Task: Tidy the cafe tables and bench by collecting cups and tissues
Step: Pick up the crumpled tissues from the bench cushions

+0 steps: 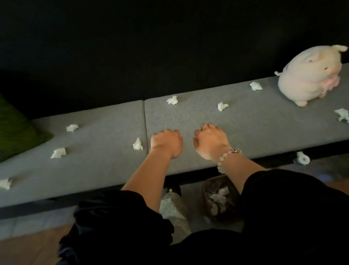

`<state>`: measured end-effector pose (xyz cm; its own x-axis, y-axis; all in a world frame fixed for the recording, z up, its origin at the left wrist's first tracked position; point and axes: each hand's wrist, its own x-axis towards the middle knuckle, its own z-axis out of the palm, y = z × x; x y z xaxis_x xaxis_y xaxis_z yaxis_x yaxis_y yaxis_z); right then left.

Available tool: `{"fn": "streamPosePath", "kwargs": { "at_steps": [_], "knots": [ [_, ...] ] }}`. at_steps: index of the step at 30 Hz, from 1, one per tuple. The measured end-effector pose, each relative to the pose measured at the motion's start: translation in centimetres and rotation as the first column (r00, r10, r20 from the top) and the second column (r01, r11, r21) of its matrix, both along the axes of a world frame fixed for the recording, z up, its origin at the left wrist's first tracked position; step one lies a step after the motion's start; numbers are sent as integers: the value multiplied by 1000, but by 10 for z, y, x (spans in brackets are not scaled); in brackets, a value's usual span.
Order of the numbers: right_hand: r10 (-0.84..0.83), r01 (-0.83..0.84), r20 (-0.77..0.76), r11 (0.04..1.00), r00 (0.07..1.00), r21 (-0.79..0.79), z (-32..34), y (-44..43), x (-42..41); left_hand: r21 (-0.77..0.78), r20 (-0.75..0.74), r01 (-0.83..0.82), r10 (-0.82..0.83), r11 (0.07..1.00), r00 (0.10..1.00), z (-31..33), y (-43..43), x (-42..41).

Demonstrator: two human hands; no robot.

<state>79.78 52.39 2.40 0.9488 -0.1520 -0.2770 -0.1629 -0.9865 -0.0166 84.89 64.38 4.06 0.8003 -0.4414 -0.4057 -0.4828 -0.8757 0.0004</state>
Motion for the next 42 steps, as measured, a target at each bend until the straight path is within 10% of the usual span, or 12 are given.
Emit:
{"fn": "streamPosePath", "kwargs": {
  "at_steps": [17, 27, 42],
  "knots": [
    [-313, 336, -187, 935, 931, 111, -61, -70, 171, 73, -130, 318, -307, 945, 943, -64, -113, 227],
    [-611, 669, -347, 740, 711, 67, -88, -129, 122, 36, -266, 537, -510, 843, 818, -107, -193, 206],
    [-741, 788, -273, 599, 614, 146, -78, -207, 99, 35, -187, 666, -650, 745, 737, -85, -298, 192]
  ]
}}
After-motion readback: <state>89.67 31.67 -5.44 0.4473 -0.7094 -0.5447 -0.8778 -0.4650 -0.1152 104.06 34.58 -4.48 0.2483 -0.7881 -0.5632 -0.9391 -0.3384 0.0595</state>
